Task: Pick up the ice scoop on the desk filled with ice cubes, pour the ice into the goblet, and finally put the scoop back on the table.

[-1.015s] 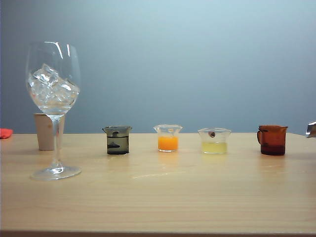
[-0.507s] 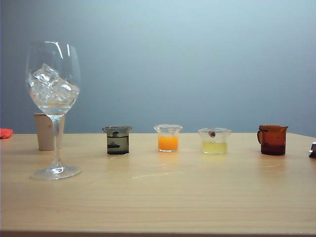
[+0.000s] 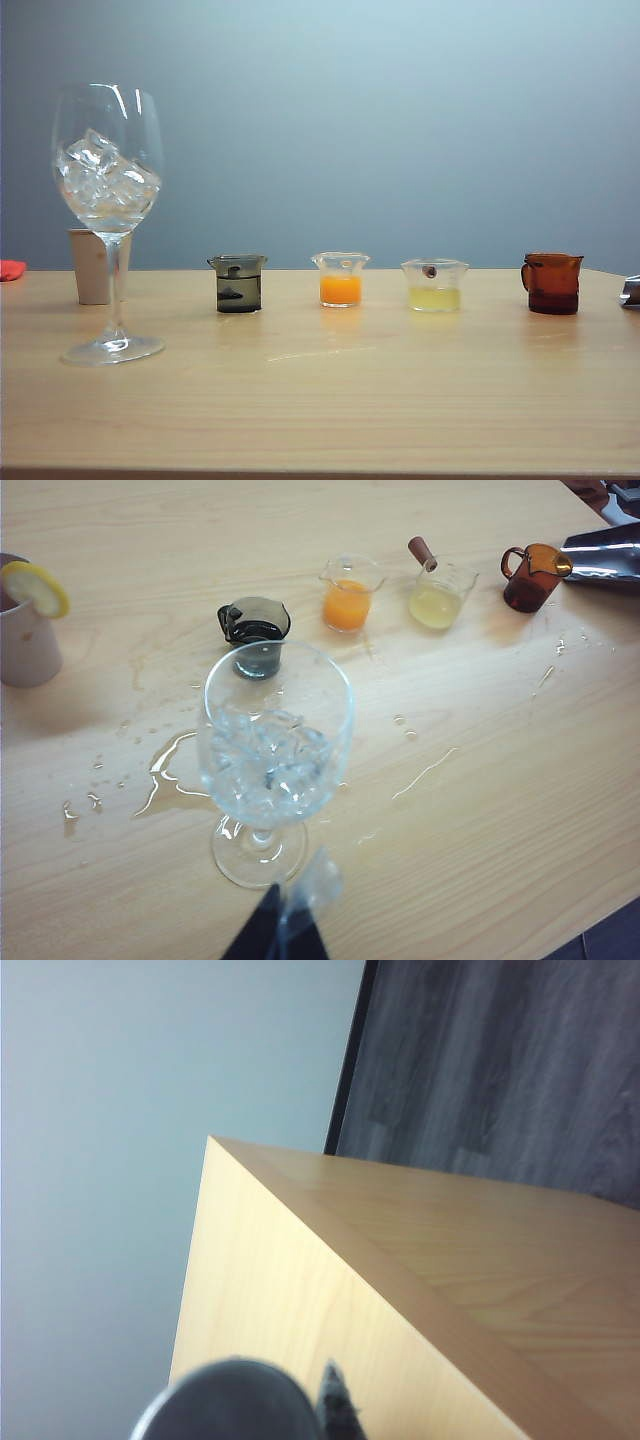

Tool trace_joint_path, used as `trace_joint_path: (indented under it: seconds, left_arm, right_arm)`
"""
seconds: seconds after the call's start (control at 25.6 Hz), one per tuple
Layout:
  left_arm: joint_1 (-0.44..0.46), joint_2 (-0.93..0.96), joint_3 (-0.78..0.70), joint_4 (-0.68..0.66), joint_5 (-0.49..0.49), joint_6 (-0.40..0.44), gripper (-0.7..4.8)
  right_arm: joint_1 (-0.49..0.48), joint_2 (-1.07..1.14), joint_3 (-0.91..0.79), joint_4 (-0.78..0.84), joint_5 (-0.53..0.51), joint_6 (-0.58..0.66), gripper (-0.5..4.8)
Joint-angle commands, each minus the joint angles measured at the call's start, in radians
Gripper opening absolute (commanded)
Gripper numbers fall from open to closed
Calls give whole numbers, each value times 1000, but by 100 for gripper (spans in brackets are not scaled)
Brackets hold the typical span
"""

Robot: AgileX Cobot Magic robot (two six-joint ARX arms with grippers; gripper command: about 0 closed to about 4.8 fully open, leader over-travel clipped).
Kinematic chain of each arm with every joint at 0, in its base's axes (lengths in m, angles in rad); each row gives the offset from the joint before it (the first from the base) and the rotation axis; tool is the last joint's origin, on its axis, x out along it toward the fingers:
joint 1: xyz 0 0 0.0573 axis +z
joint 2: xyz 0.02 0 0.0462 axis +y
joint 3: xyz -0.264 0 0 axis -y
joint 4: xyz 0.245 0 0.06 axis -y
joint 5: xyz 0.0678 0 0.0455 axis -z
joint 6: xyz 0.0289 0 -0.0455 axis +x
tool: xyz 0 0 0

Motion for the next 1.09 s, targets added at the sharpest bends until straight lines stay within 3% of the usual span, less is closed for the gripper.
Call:
trace_joint_path:
  seconds: [0.04,0.2,0.43,0.47,0.62,0.98,1.09]
  left_arm:
    - [-1,-1,3,12,6,0,-5]
    - [-1,-1,3,12,7,0,-5]
    - [-1,-1,4,6,8,0,-5]
    - [-1,-1,4,5,8,0,-5]
    - [-1,-1,4,5,10,0,-5]
    - [-1,-1,4,5,10,0,-5]
    - [-1,-1,4,5,10,0,-5]
  right_arm:
    - [24,53,65,25,-37,3,-6]
    - [56,96,108,27,-29,2,-3]
    - [75,135,145,21,-17,-6,134]
    - [76,135,145,15,-10,-8,177]
    - [75,135,145,12,-10,-12,479]
    - [72,102,145,-64,-86,-12,479]
    - [71,47,145,-137,-68,-96,479]
